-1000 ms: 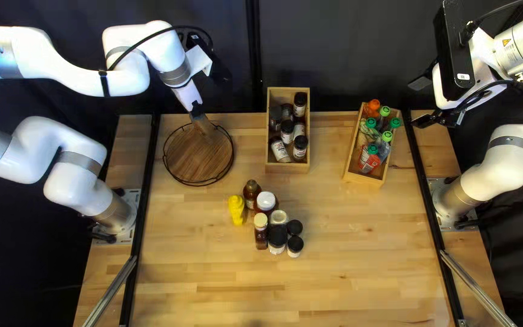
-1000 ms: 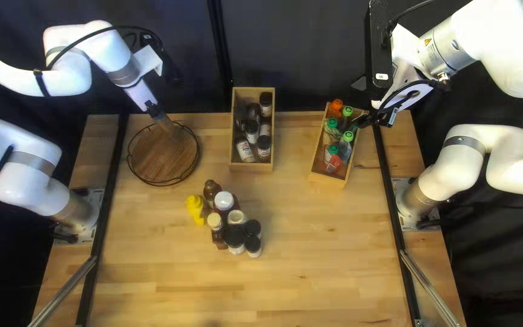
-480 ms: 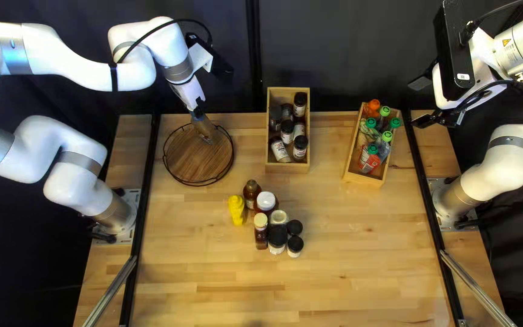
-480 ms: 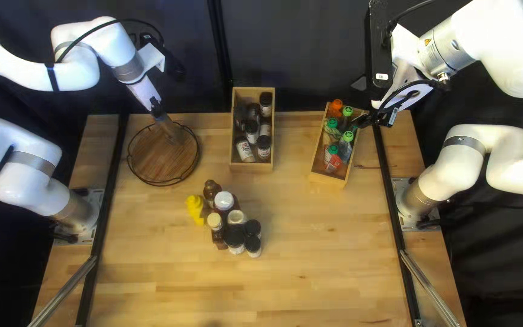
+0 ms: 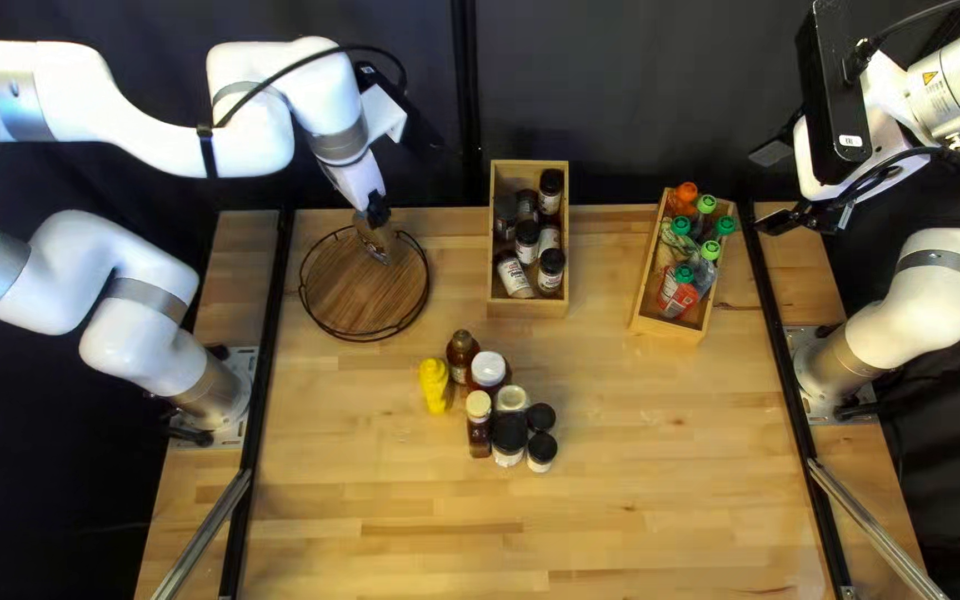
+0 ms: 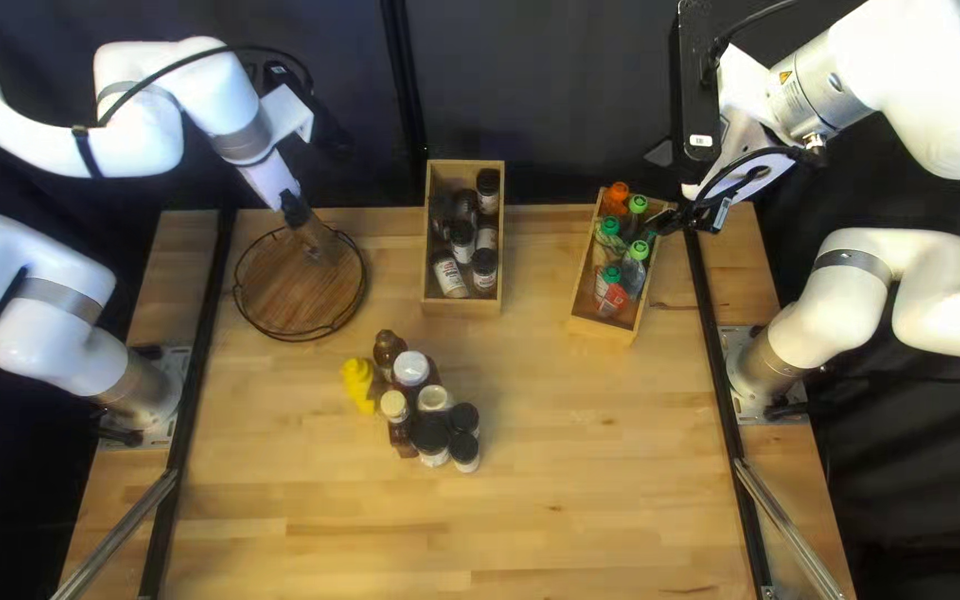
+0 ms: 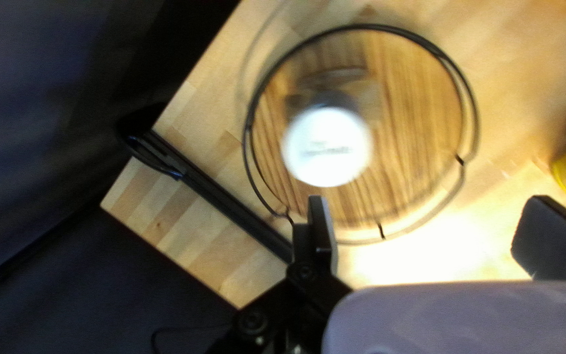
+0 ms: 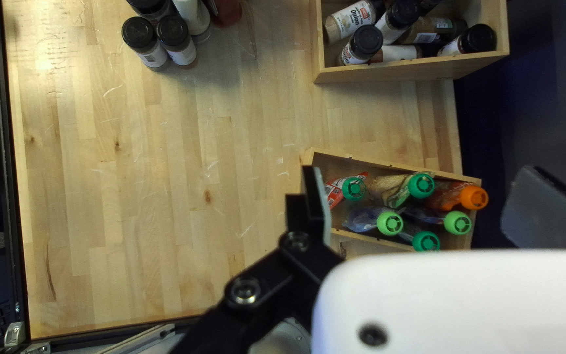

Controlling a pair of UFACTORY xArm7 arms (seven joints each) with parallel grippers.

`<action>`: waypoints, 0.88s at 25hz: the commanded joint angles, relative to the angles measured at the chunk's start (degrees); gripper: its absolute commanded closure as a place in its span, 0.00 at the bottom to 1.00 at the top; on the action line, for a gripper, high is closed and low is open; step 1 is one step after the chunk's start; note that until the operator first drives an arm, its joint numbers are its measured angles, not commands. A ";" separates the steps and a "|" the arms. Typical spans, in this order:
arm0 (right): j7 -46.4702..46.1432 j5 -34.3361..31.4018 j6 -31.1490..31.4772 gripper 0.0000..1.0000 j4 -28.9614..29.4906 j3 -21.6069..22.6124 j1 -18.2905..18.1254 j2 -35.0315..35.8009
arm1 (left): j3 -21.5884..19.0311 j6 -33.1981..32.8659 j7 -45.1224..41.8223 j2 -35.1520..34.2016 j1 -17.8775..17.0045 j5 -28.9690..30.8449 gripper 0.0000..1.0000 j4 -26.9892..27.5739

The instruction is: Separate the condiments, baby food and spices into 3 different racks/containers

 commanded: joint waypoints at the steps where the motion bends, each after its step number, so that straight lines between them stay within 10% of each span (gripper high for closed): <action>1: 0.00 0.00 0.00 0.00 0.00 0.00 0.00 0.00 | -2.42 -1.81 11.65 -0.66 -9.84 -6.54 0.00 2.11; 9: 0.00 0.00 0.00 0.00 0.00 0.00 0.00 0.00 | -3.01 -8.41 22.02 9.75 -17.45 -9.04 0.00 7.16; 22: 0.00 0.00 0.00 0.00 0.00 0.00 0.00 0.00 | 2.02 -18.77 35.78 23.19 -18.69 -16.59 0.00 9.13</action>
